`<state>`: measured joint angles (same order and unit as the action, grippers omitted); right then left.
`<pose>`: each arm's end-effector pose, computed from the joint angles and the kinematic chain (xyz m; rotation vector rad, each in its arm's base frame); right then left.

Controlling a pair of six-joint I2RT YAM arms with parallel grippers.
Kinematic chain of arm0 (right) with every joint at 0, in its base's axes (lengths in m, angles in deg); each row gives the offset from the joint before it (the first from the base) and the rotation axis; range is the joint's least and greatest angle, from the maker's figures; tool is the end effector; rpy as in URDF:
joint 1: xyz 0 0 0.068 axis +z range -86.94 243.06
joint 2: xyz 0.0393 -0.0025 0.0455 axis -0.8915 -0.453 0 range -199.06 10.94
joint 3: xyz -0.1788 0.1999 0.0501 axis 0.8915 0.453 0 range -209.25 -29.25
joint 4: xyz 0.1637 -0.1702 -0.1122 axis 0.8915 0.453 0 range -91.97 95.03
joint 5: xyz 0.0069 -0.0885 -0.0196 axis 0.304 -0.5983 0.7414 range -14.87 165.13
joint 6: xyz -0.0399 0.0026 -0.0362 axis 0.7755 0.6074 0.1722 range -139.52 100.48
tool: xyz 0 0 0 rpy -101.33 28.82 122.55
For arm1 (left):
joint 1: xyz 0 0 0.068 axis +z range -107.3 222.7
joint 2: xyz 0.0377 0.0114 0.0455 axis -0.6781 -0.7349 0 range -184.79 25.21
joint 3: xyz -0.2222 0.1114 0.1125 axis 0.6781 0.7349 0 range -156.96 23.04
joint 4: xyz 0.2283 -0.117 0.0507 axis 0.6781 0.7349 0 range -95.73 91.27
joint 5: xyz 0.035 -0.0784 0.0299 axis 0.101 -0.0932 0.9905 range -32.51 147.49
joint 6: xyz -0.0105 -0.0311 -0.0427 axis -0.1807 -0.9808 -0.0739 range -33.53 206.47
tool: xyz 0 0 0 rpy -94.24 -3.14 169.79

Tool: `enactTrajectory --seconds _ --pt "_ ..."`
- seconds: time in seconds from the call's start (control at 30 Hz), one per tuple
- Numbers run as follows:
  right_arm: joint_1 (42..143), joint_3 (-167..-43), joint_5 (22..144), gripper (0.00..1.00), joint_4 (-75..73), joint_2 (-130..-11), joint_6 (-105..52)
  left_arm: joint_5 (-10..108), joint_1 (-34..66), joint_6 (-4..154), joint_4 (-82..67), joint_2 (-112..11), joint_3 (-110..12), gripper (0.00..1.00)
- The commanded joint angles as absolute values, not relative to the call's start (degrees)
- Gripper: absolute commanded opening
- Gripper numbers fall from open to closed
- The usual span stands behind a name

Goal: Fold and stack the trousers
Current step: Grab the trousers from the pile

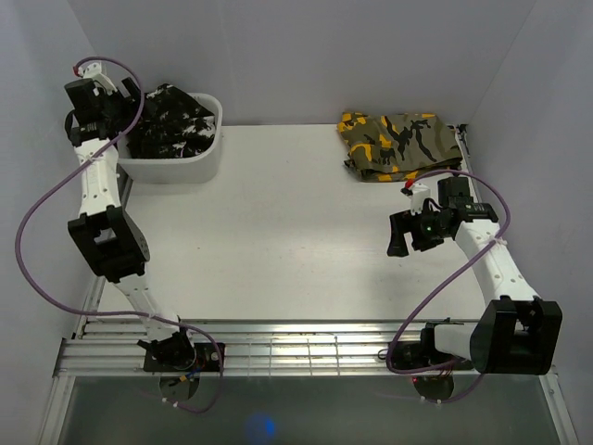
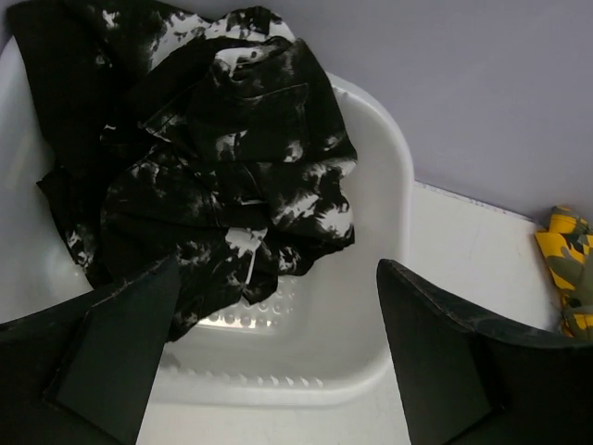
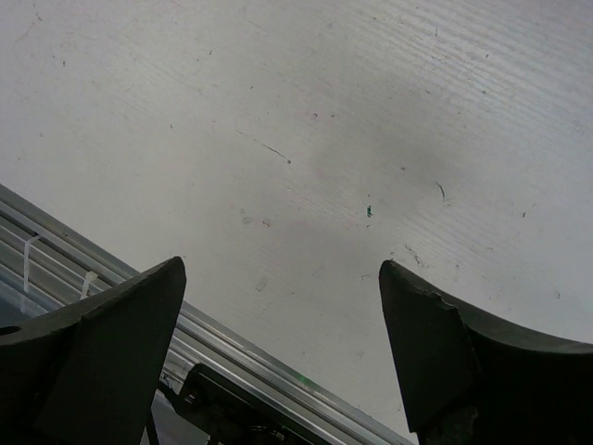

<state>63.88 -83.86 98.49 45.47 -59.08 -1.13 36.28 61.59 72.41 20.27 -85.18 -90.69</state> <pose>0.2304 0.0174 0.2596 -0.5578 2.5244 0.4321 0.4318 0.1343 0.3939 -0.3174 1.9246 -0.3079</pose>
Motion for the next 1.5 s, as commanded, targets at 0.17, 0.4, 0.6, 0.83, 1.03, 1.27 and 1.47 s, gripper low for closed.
enactTrajectory --seconds 0.17,0.4,0.6,0.83,1.03,1.27,1.47 --pt "63.94 -85.94 97.64 0.9 43.65 -61.83 -2.73 36.05 61.42 65.55 -2.11 -98.34 -91.13 0.98" --pt "63.94 -84.71 95.01 0.9 43.91 -63.59 -2.38 36.05 60.89 66.78 -11.95 -112.22 -99.3 0.98" --pt "63.94 -84.27 93.42 0.9 43.48 -65.96 -2.73 30.7 60.28 67.05 -18.82 -120.94 -106.67 0.98" --pt "63.94 -85.41 90.95 0.9 43.91 -67.72 -3.0 27.17 59.22 66.52 -23.39 -126.92 -110.99 0.74" --pt "63.94 -85.41 90.95 0.9 43.91 -67.29 -3.0 26.11 59.22 64.68 -30.33 -124.38 -111.16 0.0" --pt "63.94 -86.03 92.97 0.9 43.21 -65.27 -3.26 29.54 59.14 67.82 -35.95 -116.66 -116.7 0.0" --pt "63.94 -86.11 94.47 0.9 42.77 -62.28 -3.09 29.89 58.26 77.65 -41.22 -105.23 -116.97 0.0"
